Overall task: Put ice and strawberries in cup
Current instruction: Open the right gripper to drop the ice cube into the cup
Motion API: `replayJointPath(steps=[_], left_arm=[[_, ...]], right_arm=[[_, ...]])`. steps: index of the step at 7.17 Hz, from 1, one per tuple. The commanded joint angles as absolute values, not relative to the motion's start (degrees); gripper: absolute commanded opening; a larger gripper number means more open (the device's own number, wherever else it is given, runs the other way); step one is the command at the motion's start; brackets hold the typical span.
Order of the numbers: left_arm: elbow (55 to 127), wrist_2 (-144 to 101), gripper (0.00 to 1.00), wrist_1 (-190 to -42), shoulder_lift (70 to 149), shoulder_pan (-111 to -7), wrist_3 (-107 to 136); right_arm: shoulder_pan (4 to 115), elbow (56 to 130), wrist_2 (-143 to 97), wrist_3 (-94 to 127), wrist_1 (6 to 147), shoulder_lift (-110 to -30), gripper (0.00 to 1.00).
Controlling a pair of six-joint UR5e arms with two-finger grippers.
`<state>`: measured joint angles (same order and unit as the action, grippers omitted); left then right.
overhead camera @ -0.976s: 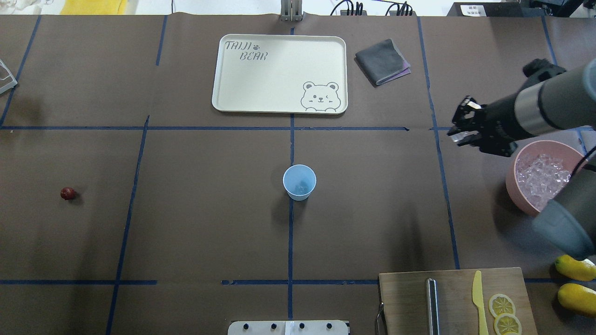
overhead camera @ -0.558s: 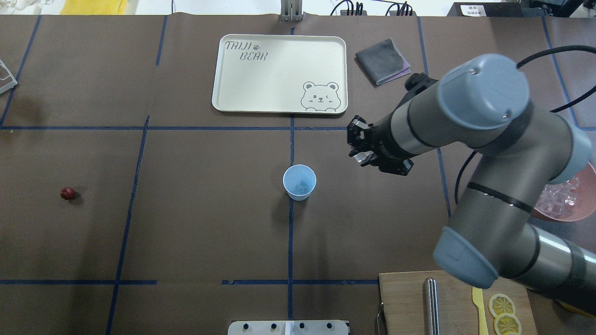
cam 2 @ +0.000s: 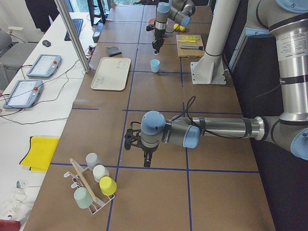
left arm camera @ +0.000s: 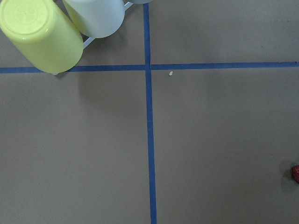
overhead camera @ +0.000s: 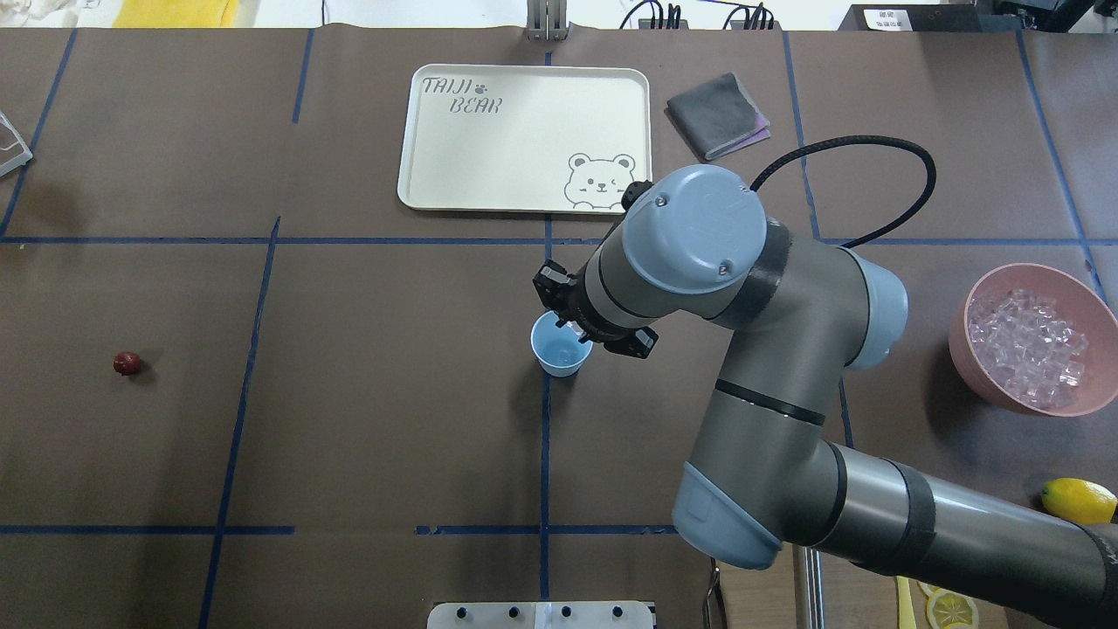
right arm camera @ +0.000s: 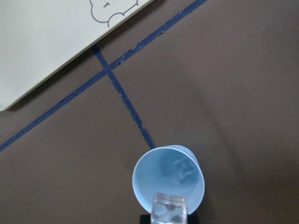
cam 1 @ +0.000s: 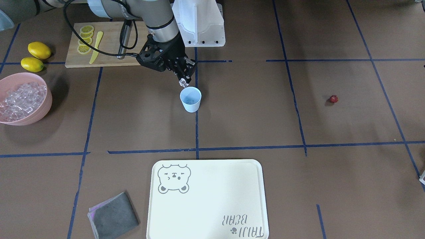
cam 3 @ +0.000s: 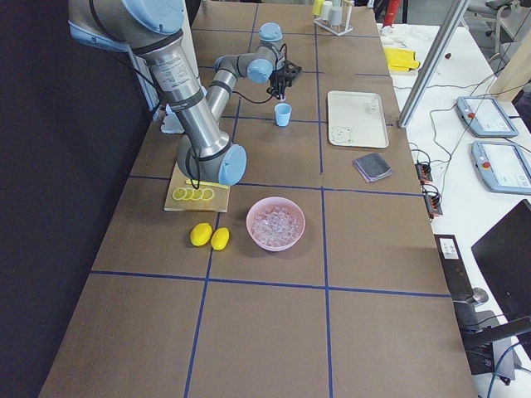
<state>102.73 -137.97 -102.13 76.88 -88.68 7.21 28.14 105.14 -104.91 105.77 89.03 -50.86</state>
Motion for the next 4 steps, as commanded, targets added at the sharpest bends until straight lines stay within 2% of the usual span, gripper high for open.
replayJointPath(steps=[1,3,4], left_arm=[[102.8,-138.0,1.0,-102.1,76.8,-88.7,7.2],[102.7,-138.0,1.0,-102.0,76.8,-88.7,7.2],[102.7,-138.0,1.0,-102.0,76.8,-88.7,7.2]], right_arm=[[27.2,100.3,-104.3,106.1,85.1,-49.6,0.21],[27.1,99.0,-104.3,106.2,84.8,-49.6,0.66],[27.1,99.0,-104.3,106.1,84.8,-49.6,0.74]])
